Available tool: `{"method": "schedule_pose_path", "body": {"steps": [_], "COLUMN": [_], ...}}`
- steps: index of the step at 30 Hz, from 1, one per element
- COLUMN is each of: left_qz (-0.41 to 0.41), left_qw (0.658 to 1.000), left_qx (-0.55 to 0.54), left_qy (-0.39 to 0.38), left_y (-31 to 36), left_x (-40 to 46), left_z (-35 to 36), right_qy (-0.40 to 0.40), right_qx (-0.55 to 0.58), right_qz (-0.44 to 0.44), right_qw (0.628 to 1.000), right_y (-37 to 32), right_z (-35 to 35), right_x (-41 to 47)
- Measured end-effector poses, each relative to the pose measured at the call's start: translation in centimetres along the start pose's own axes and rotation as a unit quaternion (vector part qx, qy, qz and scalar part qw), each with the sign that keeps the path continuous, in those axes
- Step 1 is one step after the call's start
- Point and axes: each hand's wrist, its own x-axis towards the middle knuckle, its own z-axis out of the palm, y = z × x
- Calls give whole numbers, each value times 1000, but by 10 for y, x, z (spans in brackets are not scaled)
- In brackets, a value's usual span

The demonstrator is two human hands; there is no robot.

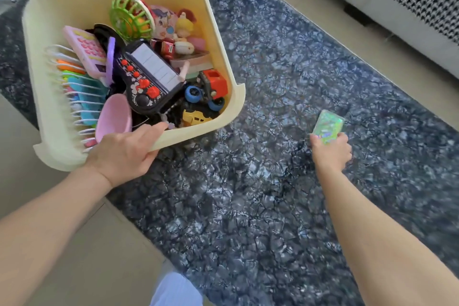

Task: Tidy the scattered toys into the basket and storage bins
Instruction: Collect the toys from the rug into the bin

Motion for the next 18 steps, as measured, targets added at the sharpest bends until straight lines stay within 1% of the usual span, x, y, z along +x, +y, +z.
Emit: {"method": "schedule_pose_path", "body": {"steps": [5, 7, 9, 11, 14, 16, 18], "left_qz": [8, 8, 5, 7, 12, 6, -11], "left_qw": [1000, 1000, 1000, 1000, 1000, 1000, 999], "left_qx": [15, 19, 18, 12, 12, 17, 5], "left_qy": [-4, -10, -10, -10, -22, -21, -33], "left_y": [-1, -3, -4, -5, -7, -10, -10], "left_x": [0, 0, 1, -2, -4, -4, -5], "left_z": [1, 1, 3, 3, 7, 9, 5], "right_qy": [4, -23, -79, -107, -100, -66, -41], "right_qx": [-72, -34, 49, 132, 238, 328, 384], "right_qz": [49, 80, 79, 50, -24, -91, -173], "right_qw": [996, 996, 993, 984, 966, 938, 906], "right_y": [-13, -15, -10, -3, -6, -23, -48], "right_z": [9, 6, 3, 2, -7, -23, -44], "right_x": [13, 18, 17, 1, -46, -81, -119]}}
